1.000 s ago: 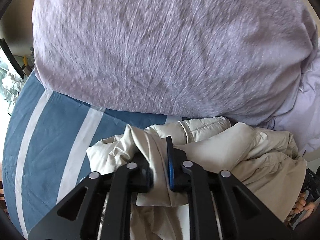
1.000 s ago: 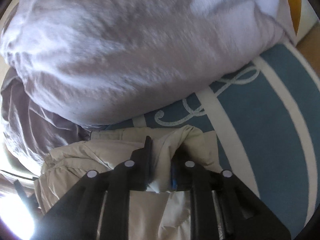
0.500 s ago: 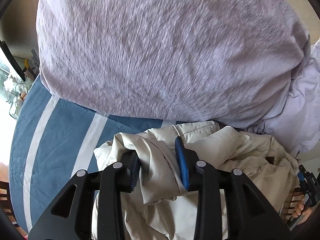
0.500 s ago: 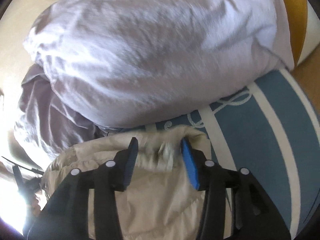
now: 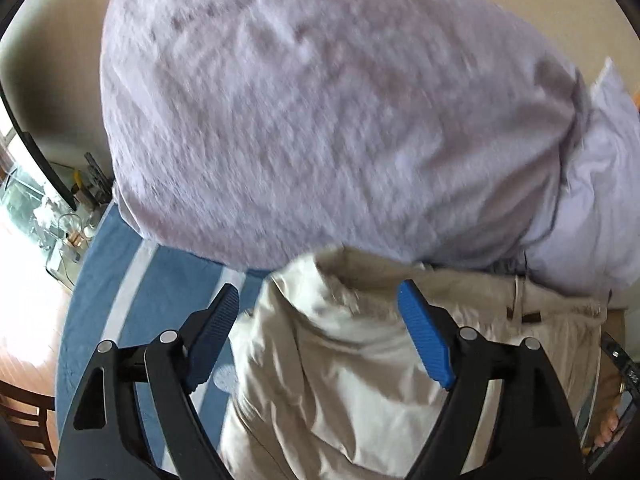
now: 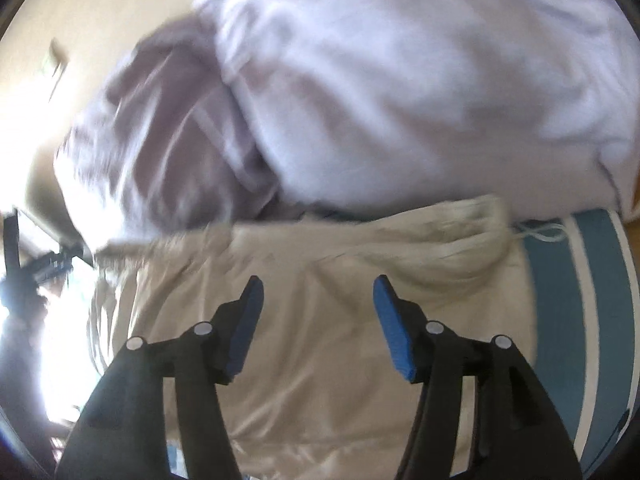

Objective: Fold large clothes
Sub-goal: 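Open both grippers and release the folded hem near the pillows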

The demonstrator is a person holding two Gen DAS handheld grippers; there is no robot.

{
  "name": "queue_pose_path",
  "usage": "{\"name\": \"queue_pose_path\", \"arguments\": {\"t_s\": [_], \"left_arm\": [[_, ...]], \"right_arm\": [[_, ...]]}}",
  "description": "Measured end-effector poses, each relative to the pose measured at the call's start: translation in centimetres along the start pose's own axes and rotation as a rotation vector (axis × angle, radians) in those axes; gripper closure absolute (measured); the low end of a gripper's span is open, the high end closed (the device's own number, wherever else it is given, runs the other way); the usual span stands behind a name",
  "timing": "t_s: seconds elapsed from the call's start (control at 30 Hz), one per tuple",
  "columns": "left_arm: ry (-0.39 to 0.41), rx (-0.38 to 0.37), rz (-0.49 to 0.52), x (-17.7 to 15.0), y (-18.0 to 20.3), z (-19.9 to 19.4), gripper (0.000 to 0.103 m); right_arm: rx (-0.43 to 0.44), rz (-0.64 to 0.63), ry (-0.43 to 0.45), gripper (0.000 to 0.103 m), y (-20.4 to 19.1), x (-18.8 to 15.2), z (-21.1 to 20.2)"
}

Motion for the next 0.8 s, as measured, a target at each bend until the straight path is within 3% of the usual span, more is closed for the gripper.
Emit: {"name": "queue_pose_path", "arguments": {"t_s": [0.13, 0.37, 0.47, 0.5, 0.6, 0.8], "left_arm": [[-0.022, -0.024, 0.031, -2.2, 1.7, 0.6, 0.021], [-0.042, -0.033, 0.097, -4.9, 5.0, 2.0, 0.021], [-0.036, -0.028, 0.123, -5.5, 6.0, 2.3, 0.021], [-0.029, -0.019, 0.137, -5.7, 6.3, 2.4, 0.021], [-0.005, 0.001, 0.162, -5.8, 7.0, 2.4, 0.021], [0.008, 0.010, 0.161, -5.6, 7.2, 2.8, 0.021]], "right_arm": [[-0.001, -0.077, -0.060, 0.045, -3.4, -1.2, 2.9], [-0.068, -0.142, -0.110, 0.046, -5.1, -2.3, 6.2], [-0.108, -0.164, -0.136, 0.086, -5.1, -3.0, 7.7], [-0.117, -0.169, -0.148, 0.093, -5.1, -3.2, 8.2], [-0.140, -0.191, -0.124, 0.098, -5.2, -3.2, 8.7], [-0.173, -0.170, -0.054, 0.100, -4.9, -1.1, 8.9]]}}
Point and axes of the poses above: each gripper's, at about its wrist camera, not at the fingertips, and z roughly the way its jaws point, y to its right, x to its top, the point moved 4 cm from there along z, roughly the way its jaws point, and after that the axes turned 3 degrees about z, right-handed, at the moved point
